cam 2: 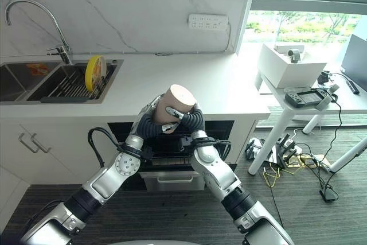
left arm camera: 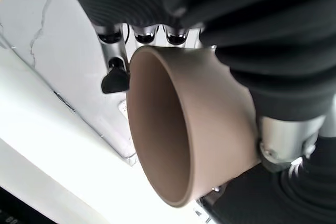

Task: Place the dishes in the dishwasher.

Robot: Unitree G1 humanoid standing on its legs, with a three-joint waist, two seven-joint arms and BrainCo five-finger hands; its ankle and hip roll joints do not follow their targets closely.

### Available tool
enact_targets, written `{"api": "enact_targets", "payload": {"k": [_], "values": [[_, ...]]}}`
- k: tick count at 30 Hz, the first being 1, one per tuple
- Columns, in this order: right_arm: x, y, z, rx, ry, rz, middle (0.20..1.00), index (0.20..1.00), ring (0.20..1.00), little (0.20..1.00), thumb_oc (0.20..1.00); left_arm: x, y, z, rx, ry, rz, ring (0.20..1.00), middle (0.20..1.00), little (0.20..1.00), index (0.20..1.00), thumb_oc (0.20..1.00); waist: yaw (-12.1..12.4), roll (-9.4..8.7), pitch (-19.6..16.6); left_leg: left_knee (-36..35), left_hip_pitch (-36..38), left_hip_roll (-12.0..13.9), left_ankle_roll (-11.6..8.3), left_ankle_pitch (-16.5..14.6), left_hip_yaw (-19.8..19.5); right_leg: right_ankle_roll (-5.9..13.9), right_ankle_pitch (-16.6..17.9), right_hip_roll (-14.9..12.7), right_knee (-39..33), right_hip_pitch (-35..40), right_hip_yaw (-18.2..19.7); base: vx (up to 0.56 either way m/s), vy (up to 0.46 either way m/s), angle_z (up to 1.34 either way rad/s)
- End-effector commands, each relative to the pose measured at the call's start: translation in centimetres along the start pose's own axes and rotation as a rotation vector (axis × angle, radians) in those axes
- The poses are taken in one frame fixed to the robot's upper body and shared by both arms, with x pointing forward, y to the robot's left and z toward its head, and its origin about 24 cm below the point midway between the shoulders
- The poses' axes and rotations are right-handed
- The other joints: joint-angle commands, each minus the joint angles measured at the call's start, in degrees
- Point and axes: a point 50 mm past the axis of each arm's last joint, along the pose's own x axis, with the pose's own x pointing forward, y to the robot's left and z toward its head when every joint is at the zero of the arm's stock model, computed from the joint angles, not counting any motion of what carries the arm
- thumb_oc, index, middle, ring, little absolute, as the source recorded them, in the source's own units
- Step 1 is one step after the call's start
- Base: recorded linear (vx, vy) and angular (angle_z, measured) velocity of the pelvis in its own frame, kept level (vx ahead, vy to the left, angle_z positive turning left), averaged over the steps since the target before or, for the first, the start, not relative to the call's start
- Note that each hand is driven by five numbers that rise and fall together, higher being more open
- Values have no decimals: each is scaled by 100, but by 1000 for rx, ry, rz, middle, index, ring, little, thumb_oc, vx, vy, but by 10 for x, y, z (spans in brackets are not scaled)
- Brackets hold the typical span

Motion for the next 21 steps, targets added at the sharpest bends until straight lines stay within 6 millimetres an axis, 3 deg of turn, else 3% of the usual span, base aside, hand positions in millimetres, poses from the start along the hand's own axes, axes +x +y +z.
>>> {"api": "enact_targets", "payload": {"k": [1, 9, 10, 15, 21], "values": [[27, 44, 67, 1, -269, 193, 200, 200, 200, 200, 200, 17, -24, 48, 46, -279, -168, 200, 200, 200, 200, 200, 152, -52, 182, -2, -89, 218, -92, -88, -415, 499, -269, -627, 101, 226, -236, 0, 0, 0], [30, 42, 73, -1, -278, 175, 200, 200, 200, 200, 200, 16, -26, 46, 69, -267, -198, 200, 200, 200, 200, 200, 169, -61, 191, -2, -105, 215, -86, -92, -427, 501, -266, -629, 108, 210, -241, -3, -8, 2], [30, 41, 73, 7, -265, 167, 200, 200, 200, 200, 200, 16, -28, 43, 62, -239, -224, 1000, 1000, 1000, 1000, 1000, 165, -60, 196, -2, -107, 214, -85, -91, -424, 500, -264, -628, 107, 210, -241, -14, 1, 3], [30, 39, 76, 56, -270, 151, 200, 200, 200, 200, 200, 12, -39, 30, 65, -148, -294, 1000, 1000, 1000, 1000, 1000, 135, -40, 212, -2, -111, 213, -81, -82, -408, 492, -269, -621, 119, 195, -237, 0, 0, 0], [28, 28, 74, 101, -267, 78, 200, 200, 200, 200, 200, 10, -37, 22, 34, -92, -267, 1000, 1000, 1000, 1000, 1000, 113, 3, 226, -2, -116, 245, -99, -44, -354, 491, -271, -633, 122, 198, -274, 0, 0, 0]]}}
